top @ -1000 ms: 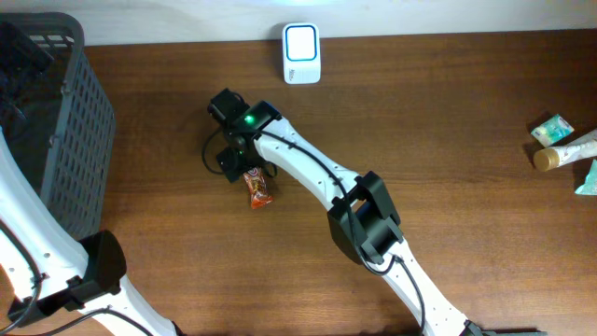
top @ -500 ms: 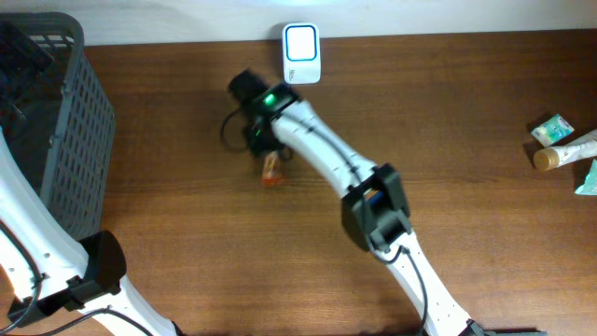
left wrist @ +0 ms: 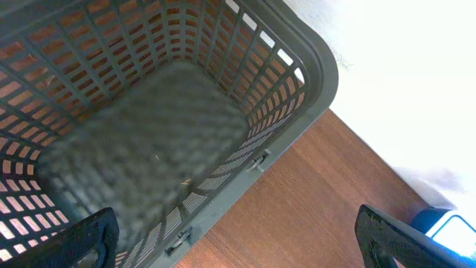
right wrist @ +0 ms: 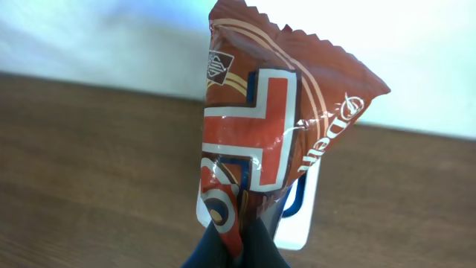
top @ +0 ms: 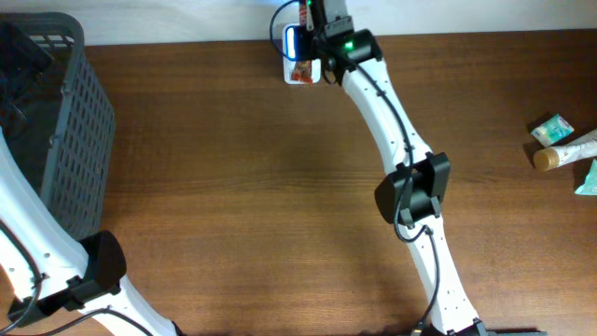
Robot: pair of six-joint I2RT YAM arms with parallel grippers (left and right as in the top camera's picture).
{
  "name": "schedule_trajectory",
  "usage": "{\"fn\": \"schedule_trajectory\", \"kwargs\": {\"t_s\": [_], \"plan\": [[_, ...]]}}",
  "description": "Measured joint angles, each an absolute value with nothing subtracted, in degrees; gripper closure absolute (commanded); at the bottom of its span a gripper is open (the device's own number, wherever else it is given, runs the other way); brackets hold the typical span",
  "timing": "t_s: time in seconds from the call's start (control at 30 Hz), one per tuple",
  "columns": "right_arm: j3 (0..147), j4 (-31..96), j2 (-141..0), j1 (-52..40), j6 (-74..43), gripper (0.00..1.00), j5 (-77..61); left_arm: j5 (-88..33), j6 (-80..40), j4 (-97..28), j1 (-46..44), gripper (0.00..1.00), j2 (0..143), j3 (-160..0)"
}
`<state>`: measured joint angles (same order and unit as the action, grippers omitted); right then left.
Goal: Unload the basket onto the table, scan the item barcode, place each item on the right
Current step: 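Carry the TOP bar right and place it above the tissue pack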
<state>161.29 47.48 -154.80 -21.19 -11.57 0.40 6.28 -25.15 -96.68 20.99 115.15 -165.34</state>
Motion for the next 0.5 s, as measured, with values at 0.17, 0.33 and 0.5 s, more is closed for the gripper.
{"fn": "schedule_trajectory", "kwargs": {"t_s": [0.17, 0.33, 0.5], "plan": [[161.0, 57.1, -155.0, -18.0, -14.1, 0.96, 7.3, 6.3, -25.1, -96.7, 21.0, 0.01, 115.2, -165.3], [161.1, 75.5, -151.9, 0.6, -23.3, 0.96, 21.0, 6.3, -25.1, -96.7, 21.0, 0.01, 115.2, -165.3], [161.1, 79.7, -151.5, 21.7, -29.5, 0.96, 15.1, 6.3, -25.1, -96.7, 21.0, 0.01, 115.2, -165.3]]}}
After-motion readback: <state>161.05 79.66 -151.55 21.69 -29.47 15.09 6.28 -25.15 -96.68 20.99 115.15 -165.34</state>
